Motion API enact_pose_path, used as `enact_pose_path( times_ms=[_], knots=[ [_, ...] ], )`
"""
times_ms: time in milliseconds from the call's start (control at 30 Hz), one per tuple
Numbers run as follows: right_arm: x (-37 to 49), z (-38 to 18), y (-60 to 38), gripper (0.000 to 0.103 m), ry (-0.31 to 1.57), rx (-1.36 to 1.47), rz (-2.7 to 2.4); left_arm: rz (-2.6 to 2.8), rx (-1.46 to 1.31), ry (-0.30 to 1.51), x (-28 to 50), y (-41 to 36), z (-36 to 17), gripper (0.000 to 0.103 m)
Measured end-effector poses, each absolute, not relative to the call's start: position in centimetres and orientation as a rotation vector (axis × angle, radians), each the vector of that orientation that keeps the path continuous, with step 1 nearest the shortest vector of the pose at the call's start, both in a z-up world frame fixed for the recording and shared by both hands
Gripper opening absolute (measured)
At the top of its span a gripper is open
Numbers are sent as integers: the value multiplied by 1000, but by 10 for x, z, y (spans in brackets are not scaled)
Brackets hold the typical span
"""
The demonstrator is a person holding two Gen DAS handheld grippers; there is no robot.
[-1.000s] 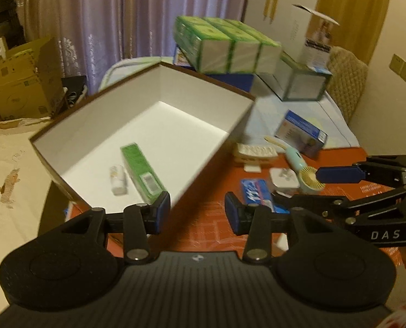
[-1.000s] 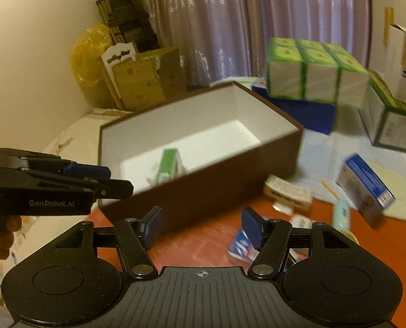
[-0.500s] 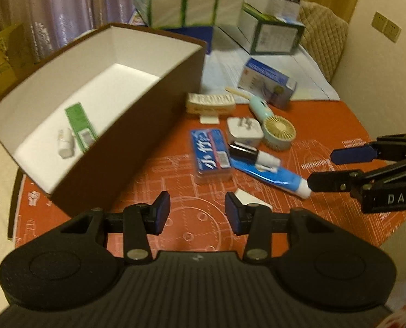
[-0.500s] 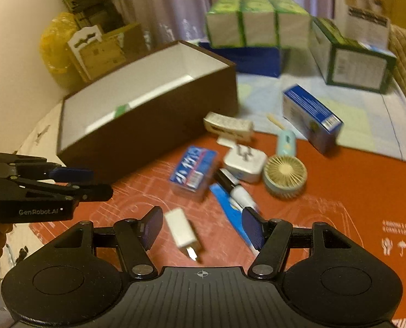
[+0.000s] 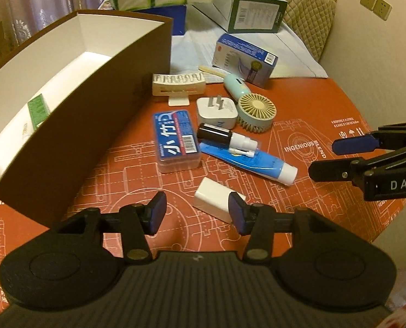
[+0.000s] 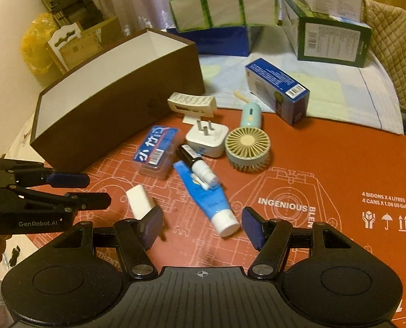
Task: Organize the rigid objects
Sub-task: 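Move both tools back over the scattered items on the board, then grasp the white charger with the left tool while the right tool grasps the brown dropper bottle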
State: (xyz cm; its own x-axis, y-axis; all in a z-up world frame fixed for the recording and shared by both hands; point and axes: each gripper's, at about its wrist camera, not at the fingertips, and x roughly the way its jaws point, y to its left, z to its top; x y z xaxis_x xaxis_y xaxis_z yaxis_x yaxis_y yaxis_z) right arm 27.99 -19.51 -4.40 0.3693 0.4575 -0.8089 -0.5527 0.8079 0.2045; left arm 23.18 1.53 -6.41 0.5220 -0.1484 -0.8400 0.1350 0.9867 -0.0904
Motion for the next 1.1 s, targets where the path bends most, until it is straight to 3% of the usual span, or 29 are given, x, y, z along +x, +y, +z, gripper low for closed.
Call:
enact_pose_path(
  times_ms=[567, 1100],
  knots=[
    [291, -58, -216, 61, 1044, -70, 619, -256, 119, 997, 244, -13, -92, 55],
    [300, -65, -212, 61, 1065, -57, 631, -309, 183, 993, 252, -20, -109, 50]
  ],
)
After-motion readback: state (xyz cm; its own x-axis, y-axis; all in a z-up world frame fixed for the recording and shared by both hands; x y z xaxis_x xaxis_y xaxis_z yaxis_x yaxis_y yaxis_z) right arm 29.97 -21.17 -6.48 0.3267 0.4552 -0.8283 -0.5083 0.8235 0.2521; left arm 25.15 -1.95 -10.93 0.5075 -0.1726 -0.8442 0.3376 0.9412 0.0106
